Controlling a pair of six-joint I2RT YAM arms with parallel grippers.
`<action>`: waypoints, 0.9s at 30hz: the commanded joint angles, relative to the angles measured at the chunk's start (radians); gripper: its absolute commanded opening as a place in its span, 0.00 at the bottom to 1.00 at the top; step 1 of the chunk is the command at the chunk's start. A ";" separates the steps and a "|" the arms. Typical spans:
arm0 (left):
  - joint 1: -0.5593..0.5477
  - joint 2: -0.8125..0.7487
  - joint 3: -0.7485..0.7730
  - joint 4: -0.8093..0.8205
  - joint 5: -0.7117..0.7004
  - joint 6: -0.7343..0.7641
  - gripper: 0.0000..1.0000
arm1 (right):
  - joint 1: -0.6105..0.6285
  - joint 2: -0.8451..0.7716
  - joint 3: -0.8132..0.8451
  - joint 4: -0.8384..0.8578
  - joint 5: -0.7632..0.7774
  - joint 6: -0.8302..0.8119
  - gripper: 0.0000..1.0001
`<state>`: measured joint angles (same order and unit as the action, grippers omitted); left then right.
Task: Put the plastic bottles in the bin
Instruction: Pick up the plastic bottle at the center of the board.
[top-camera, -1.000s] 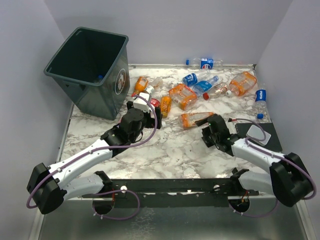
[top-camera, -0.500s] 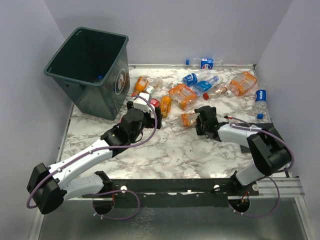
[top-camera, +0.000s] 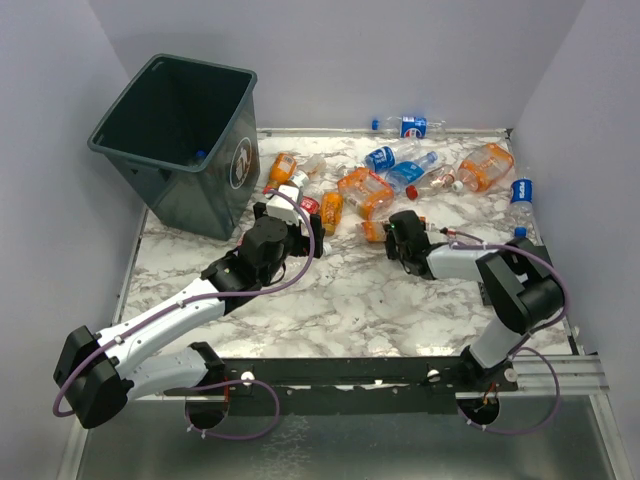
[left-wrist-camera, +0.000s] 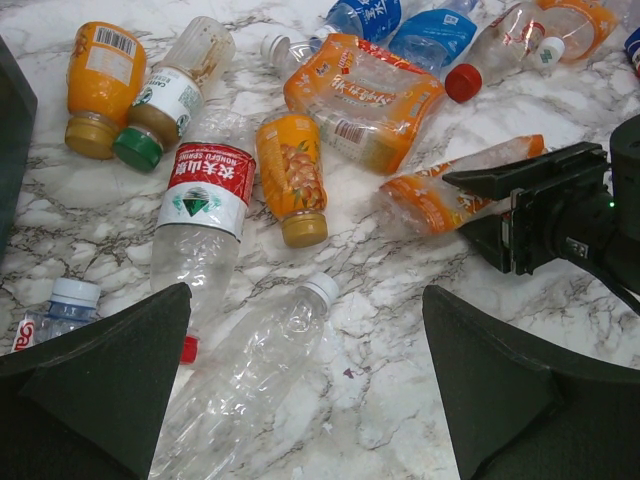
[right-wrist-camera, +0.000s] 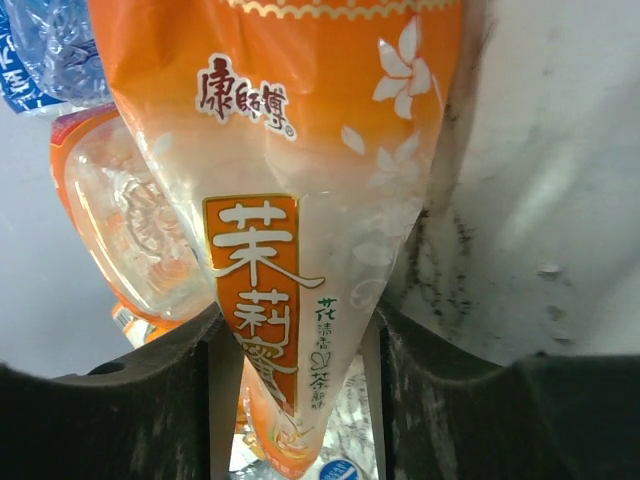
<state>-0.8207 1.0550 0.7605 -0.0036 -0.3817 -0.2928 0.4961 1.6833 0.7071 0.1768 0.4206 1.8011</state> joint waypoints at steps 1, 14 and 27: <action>-0.009 -0.006 0.014 -0.010 0.007 -0.004 0.99 | -0.002 -0.051 -0.106 -0.053 -0.006 -0.137 0.45; -0.009 -0.047 0.008 -0.001 -0.114 0.018 0.99 | 0.035 -0.690 -0.096 -0.085 -0.270 -1.252 0.35; -0.007 -0.199 0.009 0.308 0.257 0.014 0.99 | 0.320 -0.808 -0.022 -0.314 -0.396 -1.689 0.35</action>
<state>-0.8261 0.8745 0.7403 0.1673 -0.3546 -0.2695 0.8001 0.9024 0.6888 -0.1013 0.1135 0.2661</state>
